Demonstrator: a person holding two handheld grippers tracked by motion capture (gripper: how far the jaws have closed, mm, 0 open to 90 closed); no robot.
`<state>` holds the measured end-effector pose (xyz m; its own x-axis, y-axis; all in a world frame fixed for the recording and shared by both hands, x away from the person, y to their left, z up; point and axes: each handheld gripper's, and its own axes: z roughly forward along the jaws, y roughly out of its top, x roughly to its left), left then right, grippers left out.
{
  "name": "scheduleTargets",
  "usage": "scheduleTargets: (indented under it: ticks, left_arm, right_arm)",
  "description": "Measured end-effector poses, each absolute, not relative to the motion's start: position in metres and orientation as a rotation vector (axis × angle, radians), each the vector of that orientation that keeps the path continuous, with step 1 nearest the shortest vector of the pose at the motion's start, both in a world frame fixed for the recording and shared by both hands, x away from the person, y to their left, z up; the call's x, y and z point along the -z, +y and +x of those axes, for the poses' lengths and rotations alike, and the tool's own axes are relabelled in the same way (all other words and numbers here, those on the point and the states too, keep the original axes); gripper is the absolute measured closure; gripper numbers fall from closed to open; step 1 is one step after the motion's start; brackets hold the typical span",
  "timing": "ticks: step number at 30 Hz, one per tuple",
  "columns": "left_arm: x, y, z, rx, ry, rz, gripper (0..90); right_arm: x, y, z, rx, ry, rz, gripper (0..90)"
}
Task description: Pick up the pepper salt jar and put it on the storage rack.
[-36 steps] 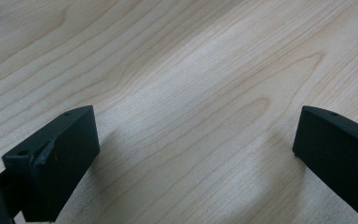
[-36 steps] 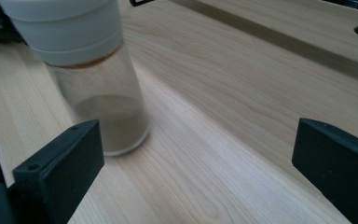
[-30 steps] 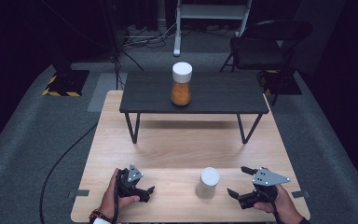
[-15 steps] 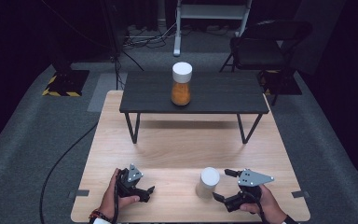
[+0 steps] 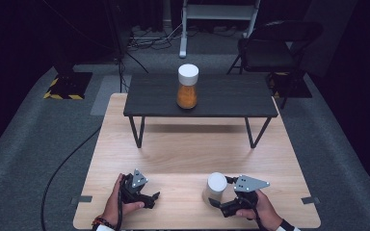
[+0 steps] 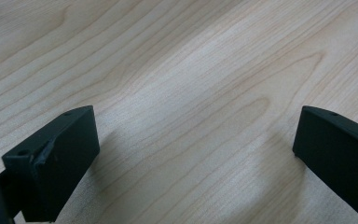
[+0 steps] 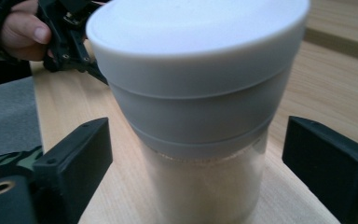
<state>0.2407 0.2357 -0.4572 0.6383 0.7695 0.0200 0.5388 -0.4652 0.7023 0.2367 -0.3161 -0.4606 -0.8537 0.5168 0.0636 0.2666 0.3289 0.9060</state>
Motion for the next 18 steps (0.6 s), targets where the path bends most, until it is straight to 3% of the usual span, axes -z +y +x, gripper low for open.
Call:
scheduleTargets:
  ticks: [8,18]
  left_arm:
    - [0.457,0.236,0.241,-0.442,1.015,2.184,0.3]
    - [0.457,0.236,0.241,-0.442,1.015,2.184,0.3]
  right_arm:
    - [0.473,-0.316,0.235,-1.617,2.279,0.699,30.7]
    - [0.479,-0.317,0.233,-1.621,2.249,0.632,33.3]
